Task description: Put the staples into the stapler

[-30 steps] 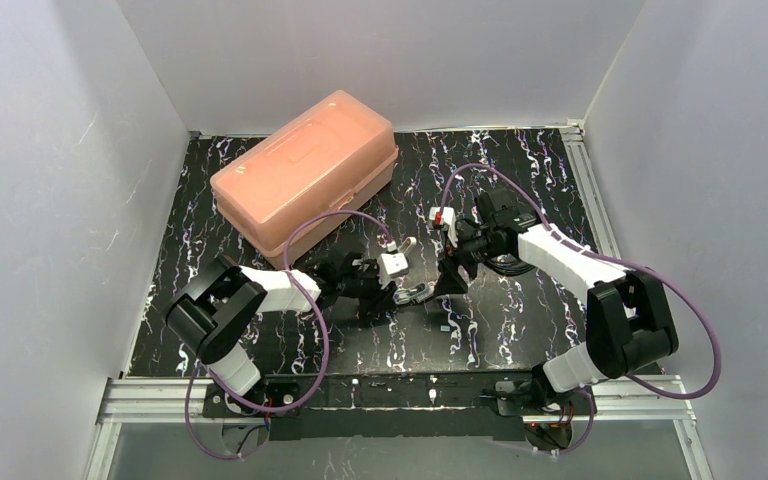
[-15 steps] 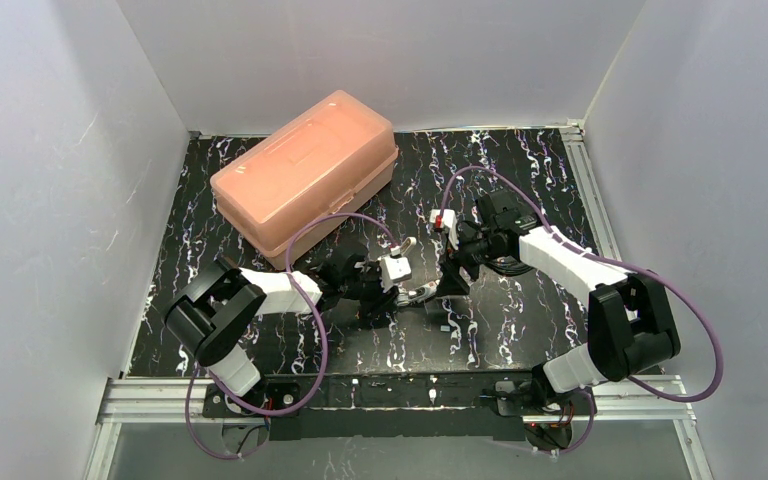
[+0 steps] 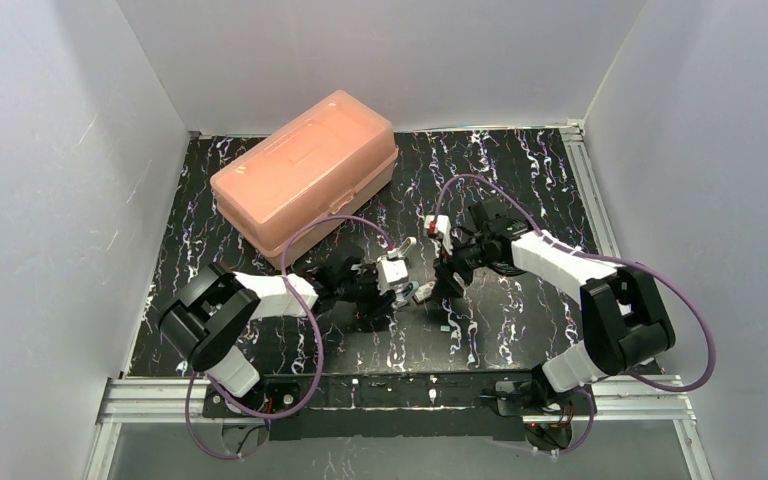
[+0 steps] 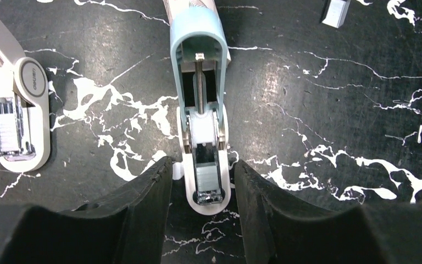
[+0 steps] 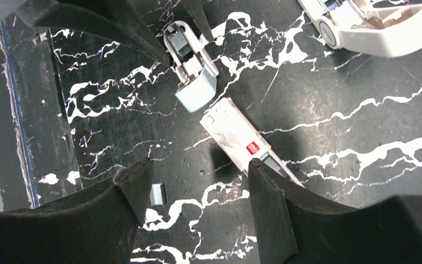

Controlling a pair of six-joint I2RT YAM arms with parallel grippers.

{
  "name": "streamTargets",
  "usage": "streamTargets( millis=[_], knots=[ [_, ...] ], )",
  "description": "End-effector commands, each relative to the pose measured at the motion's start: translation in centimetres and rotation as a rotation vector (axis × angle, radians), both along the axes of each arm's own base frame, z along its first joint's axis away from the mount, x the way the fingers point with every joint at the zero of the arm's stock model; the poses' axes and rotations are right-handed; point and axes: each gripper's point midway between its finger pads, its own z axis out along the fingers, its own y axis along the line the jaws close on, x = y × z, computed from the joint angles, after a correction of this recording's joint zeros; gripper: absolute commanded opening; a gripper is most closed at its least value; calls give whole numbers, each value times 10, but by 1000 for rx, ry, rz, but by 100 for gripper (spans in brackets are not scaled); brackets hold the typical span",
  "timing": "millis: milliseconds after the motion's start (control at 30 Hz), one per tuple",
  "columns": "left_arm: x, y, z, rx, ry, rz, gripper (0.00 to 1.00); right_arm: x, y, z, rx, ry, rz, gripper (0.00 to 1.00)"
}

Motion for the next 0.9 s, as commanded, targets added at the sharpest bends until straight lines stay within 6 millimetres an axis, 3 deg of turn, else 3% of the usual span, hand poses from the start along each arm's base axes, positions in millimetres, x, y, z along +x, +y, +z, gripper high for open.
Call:
streamTargets(
  millis=[0, 200, 533, 867],
  knots=[
    [-13, 11, 0, 3, 26, -12, 44, 8, 19, -2, 37, -33, 13, 70],
    [-17, 16, 3, -35, 55, -22, 42, 9, 39, -9, 36, -37, 38, 65],
    [-20, 20, -2, -50, 61, -41, 17, 8, 59, -8, 40, -18, 79, 42],
    [-9, 17, -8, -45, 25, -30, 10, -2, 70, -6, 56, -5, 100, 32]
  ],
)
